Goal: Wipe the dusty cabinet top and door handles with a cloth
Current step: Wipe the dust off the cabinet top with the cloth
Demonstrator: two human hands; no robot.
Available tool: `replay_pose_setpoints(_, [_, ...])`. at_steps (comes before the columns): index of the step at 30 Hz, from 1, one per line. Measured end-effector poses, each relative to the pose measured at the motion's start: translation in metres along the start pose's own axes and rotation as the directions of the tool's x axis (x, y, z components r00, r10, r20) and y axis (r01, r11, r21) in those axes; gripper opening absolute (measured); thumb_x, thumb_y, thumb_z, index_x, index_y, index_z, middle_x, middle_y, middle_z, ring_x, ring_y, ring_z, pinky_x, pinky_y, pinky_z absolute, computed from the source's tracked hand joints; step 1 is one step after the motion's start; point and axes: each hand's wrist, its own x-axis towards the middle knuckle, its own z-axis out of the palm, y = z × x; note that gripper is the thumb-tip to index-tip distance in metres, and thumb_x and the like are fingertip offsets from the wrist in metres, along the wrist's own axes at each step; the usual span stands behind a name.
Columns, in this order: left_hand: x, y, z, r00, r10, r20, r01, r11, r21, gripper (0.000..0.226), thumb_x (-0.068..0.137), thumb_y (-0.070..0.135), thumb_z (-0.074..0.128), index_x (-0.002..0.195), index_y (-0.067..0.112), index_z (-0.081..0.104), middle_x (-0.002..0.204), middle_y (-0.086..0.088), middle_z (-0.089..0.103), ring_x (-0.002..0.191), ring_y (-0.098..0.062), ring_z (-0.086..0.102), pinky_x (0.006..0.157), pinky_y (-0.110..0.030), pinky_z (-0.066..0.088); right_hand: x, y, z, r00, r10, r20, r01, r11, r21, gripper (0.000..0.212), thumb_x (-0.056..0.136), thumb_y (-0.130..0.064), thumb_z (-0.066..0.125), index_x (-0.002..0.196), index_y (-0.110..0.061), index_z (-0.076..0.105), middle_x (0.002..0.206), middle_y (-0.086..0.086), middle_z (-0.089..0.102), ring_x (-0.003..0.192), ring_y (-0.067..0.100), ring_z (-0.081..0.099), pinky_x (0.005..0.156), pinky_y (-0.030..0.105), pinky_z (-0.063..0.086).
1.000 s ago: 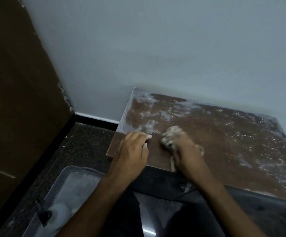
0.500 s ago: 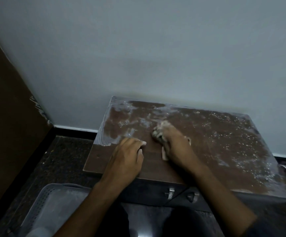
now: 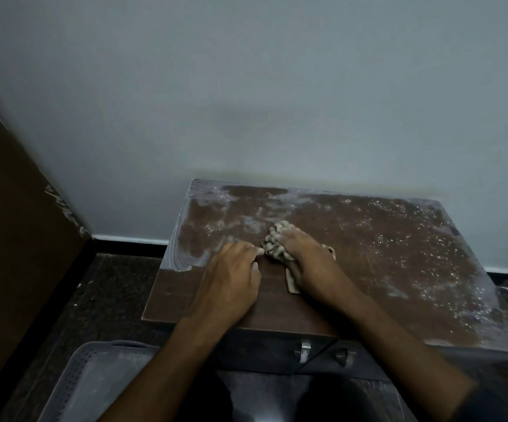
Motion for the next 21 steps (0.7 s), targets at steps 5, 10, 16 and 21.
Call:
replay_pose_setpoints(5, [0.005, 0.009, 0.004, 0.997, 0.074, 0.016, -0.075, 0.993, 0.091, 0.030, 0.093, 0.018, 0.054, 0.119, 0.018, 0.068, 0.109, 0.008, 0.064, 0.103, -0.012, 0.055, 0.091, -0.031, 0.047, 0.054, 0.038, -0.014, 0.987, 0.143, -0.076, -0.145, 0.989, -0.020, 0.042, 0.097, -0.013, 0.057, 0.139, -0.009, 0.055, 0.149, 0.013, 0.049, 0.142, 0.028, 0.039, 0.120, 0.034, 0.024])
replay_pose_setpoints(10, [0.006, 0.015, 0.005, 0.996, 0.075, 0.053, -0.083, 0.982, 0.171, 0.032, 0.092, 0.024, 0.053, 0.119, 0.021, 0.070, 0.106, 0.009, 0.064, 0.101, -0.011, 0.057, 0.090, -0.029, 0.045, 0.040, 0.015, -0.008, 0.990, 0.122, -0.076, -0.121, 0.992, 0.022, 0.025, 0.096, -0.014, 0.058, 0.119, -0.009, 0.066, 0.131, 0.011, 0.062, 0.129, 0.029, 0.052, 0.112, 0.038, 0.037])
replay_pose_setpoints(16, [0.002, 0.015, -0.007, 0.995, 0.095, 0.023, -0.097, 0.990, 0.101, 0.028, 0.094, 0.024, 0.048, 0.113, 0.024, 0.069, 0.111, 0.012, 0.064, 0.106, -0.008, 0.055, 0.097, -0.028, 0.043, -0.007, 0.001, 0.004, 1.000, -0.029, -0.001, 0.029, 1.000, 0.007, 0.051, 0.096, -0.014, 0.056, 0.146, -0.019, 0.047, 0.156, -0.005, 0.037, 0.148, 0.011, 0.025, 0.122, 0.026, 0.016])
replay_pose_setpoints(21, [-0.008, 0.001, -0.017, 0.999, -0.005, -0.035, 0.006, 1.000, 0.027, 0.026, 0.093, 0.021, 0.053, 0.114, 0.024, 0.068, 0.111, 0.013, 0.063, 0.107, -0.005, 0.054, 0.097, -0.027, 0.045, 0.041, 0.002, 0.002, 0.987, 0.140, -0.075, -0.141, 0.990, -0.008, 0.046, 0.100, -0.018, 0.053, 0.146, -0.016, 0.047, 0.157, 0.005, 0.038, 0.148, 0.021, 0.029, 0.123, 0.031, 0.017])
